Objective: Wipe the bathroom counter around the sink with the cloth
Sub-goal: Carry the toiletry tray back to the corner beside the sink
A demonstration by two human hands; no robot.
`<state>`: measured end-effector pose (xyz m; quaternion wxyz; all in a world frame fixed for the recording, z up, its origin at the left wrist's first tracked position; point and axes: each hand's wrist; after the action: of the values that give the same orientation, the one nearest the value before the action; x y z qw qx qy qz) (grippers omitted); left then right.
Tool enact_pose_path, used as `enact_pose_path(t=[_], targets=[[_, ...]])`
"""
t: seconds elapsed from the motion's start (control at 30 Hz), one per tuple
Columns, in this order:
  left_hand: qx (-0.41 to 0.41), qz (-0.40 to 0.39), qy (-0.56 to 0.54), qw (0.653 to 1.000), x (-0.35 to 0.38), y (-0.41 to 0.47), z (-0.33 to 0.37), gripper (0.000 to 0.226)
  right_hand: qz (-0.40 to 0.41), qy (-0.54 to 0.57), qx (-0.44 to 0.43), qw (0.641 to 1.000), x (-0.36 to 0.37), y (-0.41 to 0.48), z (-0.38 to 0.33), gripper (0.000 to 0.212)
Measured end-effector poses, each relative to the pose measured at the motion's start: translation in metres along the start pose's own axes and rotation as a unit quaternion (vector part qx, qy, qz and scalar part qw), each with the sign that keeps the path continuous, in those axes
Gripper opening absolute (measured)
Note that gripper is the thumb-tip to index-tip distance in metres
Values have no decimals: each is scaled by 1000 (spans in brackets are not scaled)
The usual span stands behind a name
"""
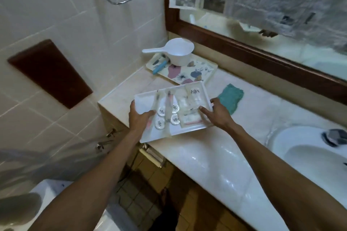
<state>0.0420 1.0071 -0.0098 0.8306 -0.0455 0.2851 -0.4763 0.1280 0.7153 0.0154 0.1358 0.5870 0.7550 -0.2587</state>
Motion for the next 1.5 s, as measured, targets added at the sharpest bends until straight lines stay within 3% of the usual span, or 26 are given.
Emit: enact_pose_path(t=[0.37, 0.57, 0.73, 0.87, 0.97, 1.03, 1.1, 1.27, 1.4, 1.5], targets=[[145, -173, 62, 972, 185, -203, 77, 89, 179, 16, 21, 983, -221, -241, 120, 58], [199, -261, 89, 940, 294, -314, 109, 84, 292, 18, 81, 953, -311, -357, 193, 50], [240, -323, 130, 906, 372, -395, 131, 91, 357, 27, 148, 922, -363, -428, 251, 62], [276, -362, 155, 877, 435, -437, 145, 82, 396, 40, 200, 895, -400, -463, 294, 71], [287, -381, 167, 863, 483, -465, 159, 87, 421, 52, 234, 875, -429, -481, 324, 86], [297, -395, 171, 853, 512, -482, 169, 71, 434, 54, 248, 864, -449, -488, 341, 89], [302, -408, 176, 843, 543, -491, 177, 65, 447, 51, 265, 853, -467, -491, 348, 84], [309, -415, 209, 830, 608, -509, 195, 73, 486, 65, 294, 821, -501, -491, 373, 72], [288, -432, 223, 825, 650, -521, 202, 66, 490, 80, 310, 811, -525, -485, 395, 66], [273, -426, 244, 827, 683, -523, 204, 74, 484, 83, 318, 811, -549, -477, 414, 68]])
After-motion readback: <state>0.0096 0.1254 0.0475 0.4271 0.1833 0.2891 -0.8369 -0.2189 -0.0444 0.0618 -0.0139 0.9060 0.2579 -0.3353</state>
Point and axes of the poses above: each hand's wrist, its own y-axis towards the middle knuckle, its own x-axis out of the palm, z = x × y, and after that the axes turned 14 degrees about y, right-handed
